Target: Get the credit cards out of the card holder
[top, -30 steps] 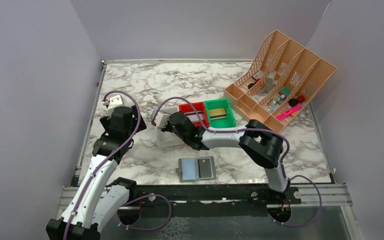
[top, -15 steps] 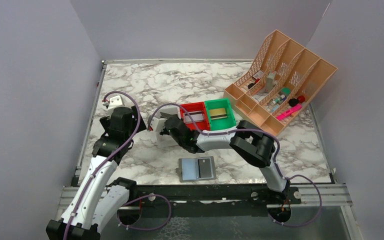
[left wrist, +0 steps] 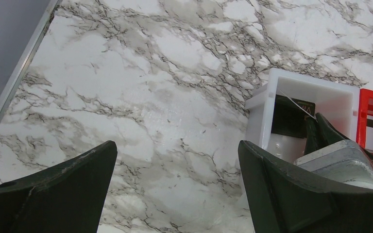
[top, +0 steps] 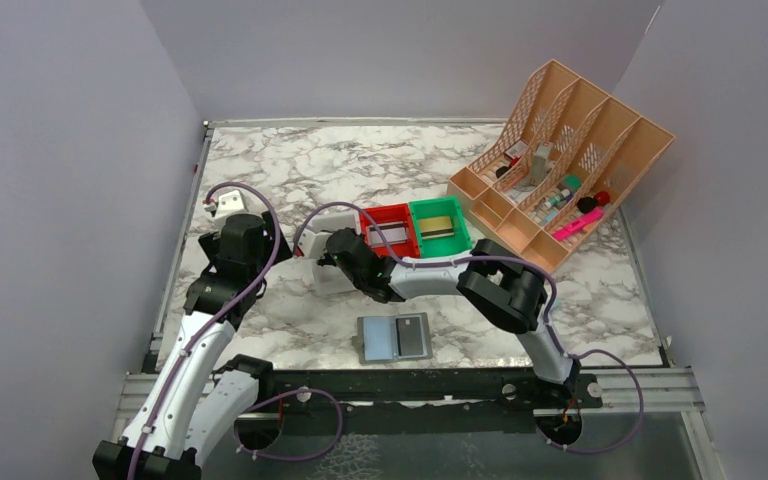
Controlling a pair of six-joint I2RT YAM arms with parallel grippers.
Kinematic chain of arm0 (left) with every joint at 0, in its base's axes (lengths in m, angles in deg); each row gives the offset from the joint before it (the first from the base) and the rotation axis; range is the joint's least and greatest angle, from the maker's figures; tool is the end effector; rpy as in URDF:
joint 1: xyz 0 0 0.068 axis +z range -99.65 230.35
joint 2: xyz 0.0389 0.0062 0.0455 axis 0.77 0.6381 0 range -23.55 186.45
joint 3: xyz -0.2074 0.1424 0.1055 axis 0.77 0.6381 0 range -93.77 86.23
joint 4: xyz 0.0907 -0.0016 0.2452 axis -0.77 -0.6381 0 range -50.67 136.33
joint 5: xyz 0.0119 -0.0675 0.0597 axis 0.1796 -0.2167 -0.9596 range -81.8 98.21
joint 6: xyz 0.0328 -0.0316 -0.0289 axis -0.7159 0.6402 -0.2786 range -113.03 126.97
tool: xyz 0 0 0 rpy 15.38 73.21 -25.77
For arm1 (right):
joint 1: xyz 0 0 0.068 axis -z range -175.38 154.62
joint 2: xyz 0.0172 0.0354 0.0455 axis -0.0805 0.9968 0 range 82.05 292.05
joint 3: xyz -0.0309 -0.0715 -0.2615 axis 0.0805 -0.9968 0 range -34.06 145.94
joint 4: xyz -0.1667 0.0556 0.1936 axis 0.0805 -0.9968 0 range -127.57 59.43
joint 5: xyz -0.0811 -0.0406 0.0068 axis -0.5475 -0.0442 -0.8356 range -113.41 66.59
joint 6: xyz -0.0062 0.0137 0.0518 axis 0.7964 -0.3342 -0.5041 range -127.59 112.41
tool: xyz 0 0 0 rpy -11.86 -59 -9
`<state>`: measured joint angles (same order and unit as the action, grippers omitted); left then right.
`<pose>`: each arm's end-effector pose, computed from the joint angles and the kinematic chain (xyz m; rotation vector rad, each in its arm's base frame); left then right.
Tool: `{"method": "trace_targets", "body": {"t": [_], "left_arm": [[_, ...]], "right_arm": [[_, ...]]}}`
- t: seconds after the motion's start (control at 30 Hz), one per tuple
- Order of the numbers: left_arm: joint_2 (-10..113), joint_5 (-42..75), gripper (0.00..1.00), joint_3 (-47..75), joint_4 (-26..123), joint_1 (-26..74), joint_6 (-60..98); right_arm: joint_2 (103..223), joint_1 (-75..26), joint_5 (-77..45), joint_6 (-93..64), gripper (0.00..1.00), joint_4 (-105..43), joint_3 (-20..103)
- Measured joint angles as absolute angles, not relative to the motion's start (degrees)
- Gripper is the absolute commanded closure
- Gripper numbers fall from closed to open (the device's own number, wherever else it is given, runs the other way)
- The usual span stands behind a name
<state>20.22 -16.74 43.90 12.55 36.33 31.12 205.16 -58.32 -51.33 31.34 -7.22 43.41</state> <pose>0.1615 -0.0248 0.2887 -0.4268 2.0790 0.0836 0.2314 0.4164 0.1614 -1.2696 1.4367 -0.1961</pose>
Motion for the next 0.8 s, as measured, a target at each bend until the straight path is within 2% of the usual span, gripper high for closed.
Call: {"method": "trace_targets", "body": {"t": [0.63, 0.8], "left_arm": [[20.2, -16.5, 0.01, 43.9, 12.6, 36.4, 31.0], [20.2, -16.4, 0.01, 44.0, 12.8, 36.4, 30.9]], "right_arm": [[205.2, -58.3, -50.3, 28.6, 0.79, -10.8, 43.7], [205.2, -58.3, -50.3, 28.7, 0.69, -11.0, 43.7]]}}
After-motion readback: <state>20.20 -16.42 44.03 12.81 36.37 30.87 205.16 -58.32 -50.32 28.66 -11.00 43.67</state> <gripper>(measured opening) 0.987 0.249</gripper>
